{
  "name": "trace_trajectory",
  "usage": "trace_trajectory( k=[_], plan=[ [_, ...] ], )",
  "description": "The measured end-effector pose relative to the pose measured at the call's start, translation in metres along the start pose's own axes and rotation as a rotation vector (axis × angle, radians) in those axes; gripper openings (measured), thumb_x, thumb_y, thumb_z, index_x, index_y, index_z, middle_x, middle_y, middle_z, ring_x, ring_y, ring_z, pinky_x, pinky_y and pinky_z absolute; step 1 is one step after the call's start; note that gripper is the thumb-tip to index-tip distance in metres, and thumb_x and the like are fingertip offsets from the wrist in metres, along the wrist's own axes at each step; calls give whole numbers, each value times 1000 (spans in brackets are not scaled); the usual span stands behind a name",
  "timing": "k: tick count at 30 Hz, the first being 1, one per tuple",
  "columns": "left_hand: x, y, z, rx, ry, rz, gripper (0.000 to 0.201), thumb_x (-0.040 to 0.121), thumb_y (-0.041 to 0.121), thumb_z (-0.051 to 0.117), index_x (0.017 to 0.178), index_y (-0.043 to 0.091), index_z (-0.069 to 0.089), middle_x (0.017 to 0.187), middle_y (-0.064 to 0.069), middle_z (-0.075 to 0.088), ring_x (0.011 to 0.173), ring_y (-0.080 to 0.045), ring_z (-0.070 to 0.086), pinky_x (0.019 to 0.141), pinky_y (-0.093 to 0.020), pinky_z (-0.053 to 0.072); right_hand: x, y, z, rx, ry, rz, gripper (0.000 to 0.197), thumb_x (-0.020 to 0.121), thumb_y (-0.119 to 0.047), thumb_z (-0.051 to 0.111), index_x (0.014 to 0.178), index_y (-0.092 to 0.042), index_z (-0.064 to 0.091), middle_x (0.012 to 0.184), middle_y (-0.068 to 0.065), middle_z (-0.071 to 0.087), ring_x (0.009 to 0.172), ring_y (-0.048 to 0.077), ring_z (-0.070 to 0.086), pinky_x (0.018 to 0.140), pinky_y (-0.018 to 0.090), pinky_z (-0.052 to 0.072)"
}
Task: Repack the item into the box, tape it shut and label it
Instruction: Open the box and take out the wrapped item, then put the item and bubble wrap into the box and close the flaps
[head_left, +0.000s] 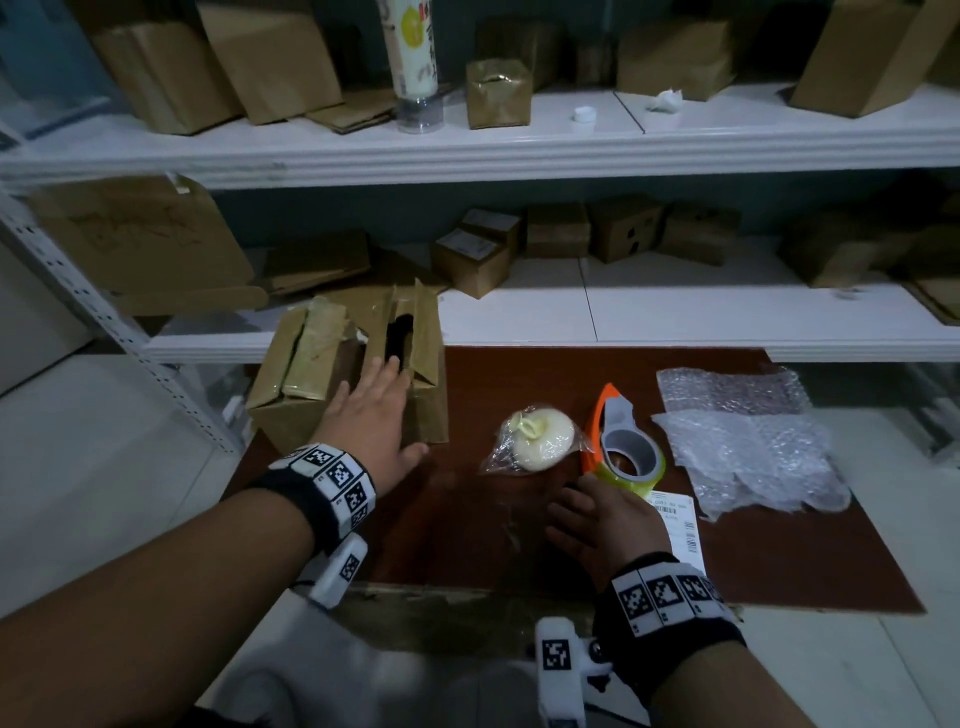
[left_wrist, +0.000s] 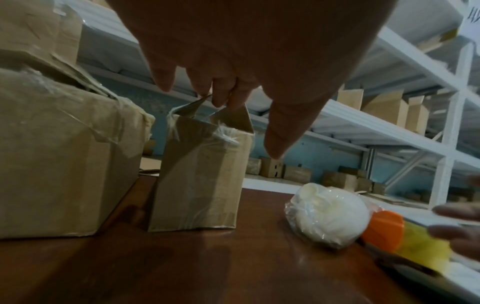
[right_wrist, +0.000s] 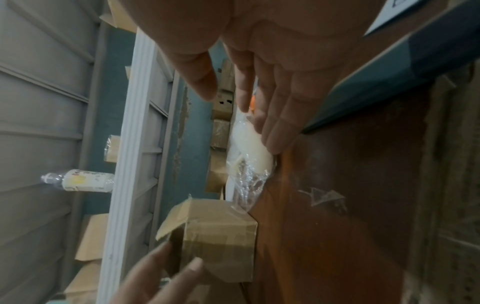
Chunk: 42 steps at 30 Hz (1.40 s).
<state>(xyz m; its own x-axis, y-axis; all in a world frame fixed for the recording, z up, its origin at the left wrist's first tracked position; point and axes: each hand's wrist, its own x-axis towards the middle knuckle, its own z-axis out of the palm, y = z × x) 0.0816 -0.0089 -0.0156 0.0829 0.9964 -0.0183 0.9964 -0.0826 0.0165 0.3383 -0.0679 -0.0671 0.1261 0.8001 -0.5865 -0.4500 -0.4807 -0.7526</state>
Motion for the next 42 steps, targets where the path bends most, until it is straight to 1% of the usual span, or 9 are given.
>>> trace_trajectory(
  k=[5, 10, 14, 22, 27, 32, 34, 39, 42],
  plan=[
    [3, 9, -3, 90, -95, -28, 90, 88, 55, 60, 157, 23, 13, 167, 5, 6, 153, -17, -1, 121, -54, 15, -2, -10, -7, 0, 31, -53, 17, 102, -15, 48, 107, -5, 61, 107, 24, 68, 94, 39, 69, 82, 52, 57],
    [11, 14, -21, 257, -114, -58, 80, 80, 64, 60, 146, 25, 37, 149, -2, 36, 140, -28, 28, 110, -50, 33, -3, -12, -4, 59, 44, -64, 9, 96, -17, 60, 97, -9, 63, 84, 15, 73, 69, 28, 69, 73, 46, 56],
    [17, 15, -28, 275, -197, -76, 79, 78, 61, 64, 146, 27, 38, 152, -2, 33, 140, -30, 27, 111, -49, 34, -6, -14, -1, 18, 24, -133, 11, 98, -16, 56, 95, -7, 62, 78, 12, 72, 65, 26, 67, 68, 42, 55],
    [-19, 20, -37, 289, -245, 30, 48, 89, 58, 53, 131, 33, 53, 130, 5, 56, 122, -26, 40, 102, -43, 40, -27, -9, 2, -215, -104, -255, 12, 97, -20, 58, 101, -12, 67, 92, 8, 76, 85, 25, 74, 81, 46, 60],
    [-63, 36, -37, 111, -336, 86, 40, 89, 54, 59, 120, 29, 61, 121, 2, 60, 116, -22, 48, 98, -37, 45, -39, 7, 16, -270, -255, -187, 14, 90, -29, 69, 102, -21, 72, 100, 6, 76, 94, 23, 72, 80, 42, 59],
    [-87, 61, -40, -12, -337, 144, 34, 94, 44, 56, 122, 27, 64, 120, 0, 62, 113, -21, 55, 95, -34, 46, -56, 22, 29, -461, -359, -355, 19, 91, -23, 69, 109, -17, 71, 94, -6, 74, 84, -1, 69, 69, 12, 50],
    [-91, 61, -41, -103, -301, 172, 28, 94, 40, 57, 117, 27, 67, 113, 1, 64, 104, -18, 59, 89, -31, 48, -57, 26, 31, -483, -348, -392, 20, 90, -23, 71, 109, -16, 69, 96, -5, 74, 83, -4, 69, 69, 11, 51],
    [-101, 40, -44, -375, -179, 193, 45, 88, 31, 66, 132, 32, 59, 112, 18, 48, 86, 1, 55, 83, -21, 49, -56, 23, 27, -697, -238, -524, 11, 92, -33, 67, 103, -30, 68, 94, -15, 72, 84, -10, 65, 69, 5, 48],
    [-100, 23, -50, -206, -105, 242, 68, 81, 39, 70, 143, 40, 43, 127, 17, 42, 114, -6, 46, 101, -30, 43, -53, 23, 27, -822, -177, -634, 19, 96, -39, 57, 109, -32, 69, 99, -19, 67, 85, -13, 58, 68, 4, 41]
  ],
)
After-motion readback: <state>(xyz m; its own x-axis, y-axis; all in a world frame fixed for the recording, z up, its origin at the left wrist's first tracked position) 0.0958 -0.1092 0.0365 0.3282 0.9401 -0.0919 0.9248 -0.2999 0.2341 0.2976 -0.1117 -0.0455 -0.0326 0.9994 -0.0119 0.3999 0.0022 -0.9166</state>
